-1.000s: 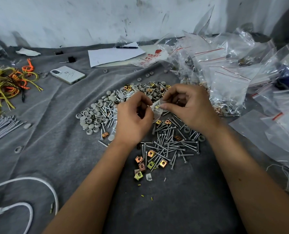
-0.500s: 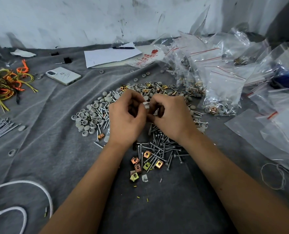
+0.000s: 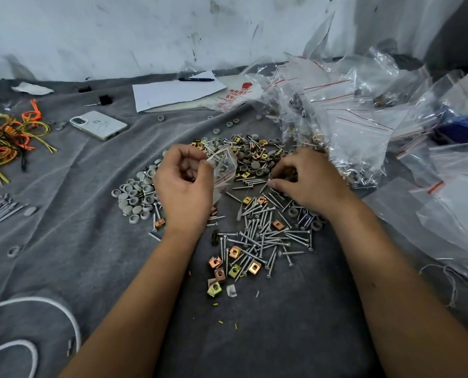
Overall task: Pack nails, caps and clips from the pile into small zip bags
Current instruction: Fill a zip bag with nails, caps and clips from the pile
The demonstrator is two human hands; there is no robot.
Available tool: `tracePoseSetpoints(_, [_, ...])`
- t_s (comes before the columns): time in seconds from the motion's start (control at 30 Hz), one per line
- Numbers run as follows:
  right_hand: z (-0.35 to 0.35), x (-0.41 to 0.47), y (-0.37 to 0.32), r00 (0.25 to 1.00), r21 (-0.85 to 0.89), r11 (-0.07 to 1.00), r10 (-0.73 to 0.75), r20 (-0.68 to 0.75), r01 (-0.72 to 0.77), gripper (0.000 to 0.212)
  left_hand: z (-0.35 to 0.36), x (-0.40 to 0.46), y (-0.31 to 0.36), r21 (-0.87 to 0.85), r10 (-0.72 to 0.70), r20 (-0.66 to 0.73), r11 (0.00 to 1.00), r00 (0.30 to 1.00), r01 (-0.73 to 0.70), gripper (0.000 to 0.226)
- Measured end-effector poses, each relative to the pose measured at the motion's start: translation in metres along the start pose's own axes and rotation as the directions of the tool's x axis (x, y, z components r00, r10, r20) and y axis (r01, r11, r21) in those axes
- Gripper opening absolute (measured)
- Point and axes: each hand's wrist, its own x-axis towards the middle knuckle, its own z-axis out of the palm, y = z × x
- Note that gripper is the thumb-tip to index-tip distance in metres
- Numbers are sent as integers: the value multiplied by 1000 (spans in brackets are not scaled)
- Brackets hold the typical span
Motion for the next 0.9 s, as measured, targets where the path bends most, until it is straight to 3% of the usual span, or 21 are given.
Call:
tracePoseSetpoints(0.2, [6,0,-18,998,-46,998,49,47,-47,17,0,-3,3,35,13,69,999,998,-16,11])
tracePoseSetpoints(0.37, [11,-3,-31,999,-115,993,28,46,-22,5,1,-4,3,69,22,101,997,995,-29,10])
tracePoseSetpoints(0.5, [12,-2,-31,999,-158,987,35,42,-28,19,2,-4,2,73,20,106,997,994,-28,12])
tracePoseSetpoints(0.7, [12,-3,-28,998,-187,982,-28,60,39,17,3,-5,1,85,28,137,996,990,-40,9])
tracePoseSetpoints(0.9, [8,-2,-38,955,184,962,-151,-254,201,16,3,-4,-2,114,50,150,991,987,-67,11])
